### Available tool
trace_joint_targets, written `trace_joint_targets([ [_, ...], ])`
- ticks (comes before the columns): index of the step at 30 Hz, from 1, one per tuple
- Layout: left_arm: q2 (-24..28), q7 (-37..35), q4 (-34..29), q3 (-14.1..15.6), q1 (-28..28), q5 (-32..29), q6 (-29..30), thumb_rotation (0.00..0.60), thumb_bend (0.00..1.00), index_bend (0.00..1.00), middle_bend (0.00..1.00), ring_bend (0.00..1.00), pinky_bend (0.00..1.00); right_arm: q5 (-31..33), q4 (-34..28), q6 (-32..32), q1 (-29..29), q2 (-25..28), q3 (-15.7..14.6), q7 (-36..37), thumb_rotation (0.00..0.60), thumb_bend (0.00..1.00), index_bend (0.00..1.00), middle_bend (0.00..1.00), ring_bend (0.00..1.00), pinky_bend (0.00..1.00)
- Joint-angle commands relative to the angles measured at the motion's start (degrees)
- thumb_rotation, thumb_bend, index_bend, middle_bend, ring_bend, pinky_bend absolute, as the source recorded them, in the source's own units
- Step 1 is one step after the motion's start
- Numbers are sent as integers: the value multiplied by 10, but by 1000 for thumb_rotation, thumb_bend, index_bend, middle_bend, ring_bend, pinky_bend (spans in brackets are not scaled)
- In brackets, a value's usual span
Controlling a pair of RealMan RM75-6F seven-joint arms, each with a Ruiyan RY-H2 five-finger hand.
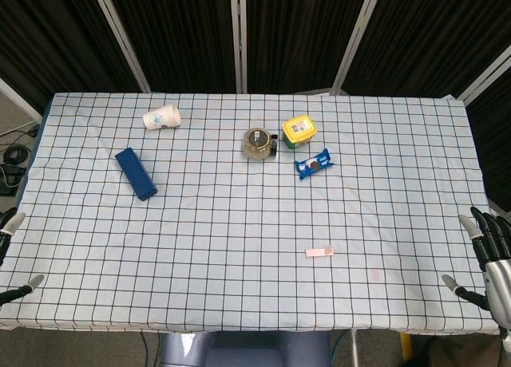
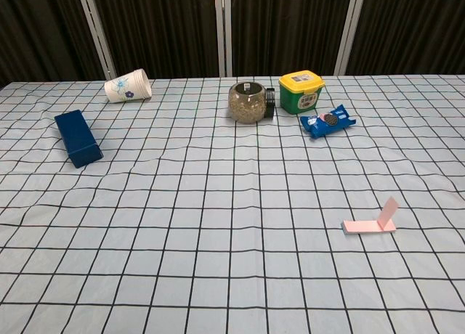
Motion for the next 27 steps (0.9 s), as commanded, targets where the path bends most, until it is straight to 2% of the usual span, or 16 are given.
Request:
trace_joint_targets([
  [1, 0, 0, 0, 0, 0, 0, 0, 600, 0, 0, 0, 0, 0, -2, 1, -3, 2, 2, -2, 6, 600, 0, 71, 0, 0, 0],
  [6, 0, 1, 0, 0, 0, -6, -6, 600, 0, 0, 0, 0, 0, -17, 15, -21, 13, 3, -10, 37, 600, 0, 112, 0, 0, 0],
  [10, -1, -1, 3, -3, -3, -13, -11, 600, 0, 0, 0, 0, 0, -57, 49, -48, 43, -1, -16, 61, 600, 0, 170, 0, 0, 0],
  [12, -2, -1, 1, -5, -6, -18, -16, 600, 0, 0, 0, 0, 0, -76, 61, -79, 69, -3, -15, 53, 600, 1, 226, 4, 0, 0],
  [15, -5, 8, -1, -7, -13, -27, -31, 600, 0, 0, 0, 0, 0, -102, 75, -142, 125, -9, -9, 47, 600, 62, 350, 37, 0, 0],
  [17, -8, 14, -1, -8, -16, -32, -38, 600, 0, 0, 0, 0, 0, -117, 86, -171, 159, -22, -4, 55, 600, 133, 431, 69, 0, 0],
  [19, -12, 22, 1, -10, -18, -39, -44, 600, 0, 0, 0, 0, 0, -136, 114, -192, 194, -48, 4, 52, 600, 176, 461, 92, 0, 0],
  [27, -23, 50, -3, -15, -27, -64, -65, 600, 0, 0, 0, 0, 0, -193, 215, -223, 284, -157, 10, 50, 600, 242, 476, 134, 0, 0],
])
